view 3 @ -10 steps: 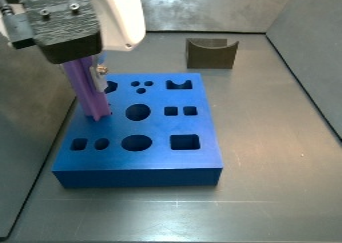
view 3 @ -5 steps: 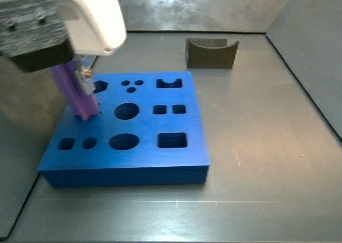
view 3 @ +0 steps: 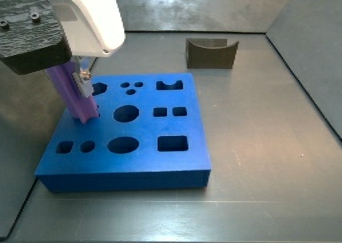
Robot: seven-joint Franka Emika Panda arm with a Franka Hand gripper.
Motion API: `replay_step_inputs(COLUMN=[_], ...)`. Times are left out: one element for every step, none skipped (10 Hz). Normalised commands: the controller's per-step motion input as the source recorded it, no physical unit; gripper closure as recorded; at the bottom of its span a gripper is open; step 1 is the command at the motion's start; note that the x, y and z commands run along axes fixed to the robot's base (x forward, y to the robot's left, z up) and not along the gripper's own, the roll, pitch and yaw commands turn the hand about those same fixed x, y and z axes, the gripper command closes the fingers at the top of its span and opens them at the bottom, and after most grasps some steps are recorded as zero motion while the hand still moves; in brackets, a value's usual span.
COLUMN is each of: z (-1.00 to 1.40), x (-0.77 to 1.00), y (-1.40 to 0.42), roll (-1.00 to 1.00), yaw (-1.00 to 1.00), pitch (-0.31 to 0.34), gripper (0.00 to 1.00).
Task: Pick up the star object. Move up. Move to above the board. Insert the star object.
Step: Insert the star object.
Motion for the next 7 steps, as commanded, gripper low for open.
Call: replay_step_inputs(z=[-1.0,-1.0,-0.68,0.0,0.0,-0.05,-0.17], x=[0.24,0.25,0.3,0.0,0.0,0.0,0.0], y=[-0.55,-0.55,-0.1,0.0,0.0,0.0,-0.22], roll=[0.03,0.04,0.0,-0.01,0.0,-0.04,0.05], yaw=[0.0,0.0,0.08,0.0,0.0,0.0,0.14], pitch=[-0.029,-0.029,0.0,-0.019,-0.004,-0.061,-0.113], gripper=[1.0,1.0,1.0,1.0,1.0,1.0,1.0])
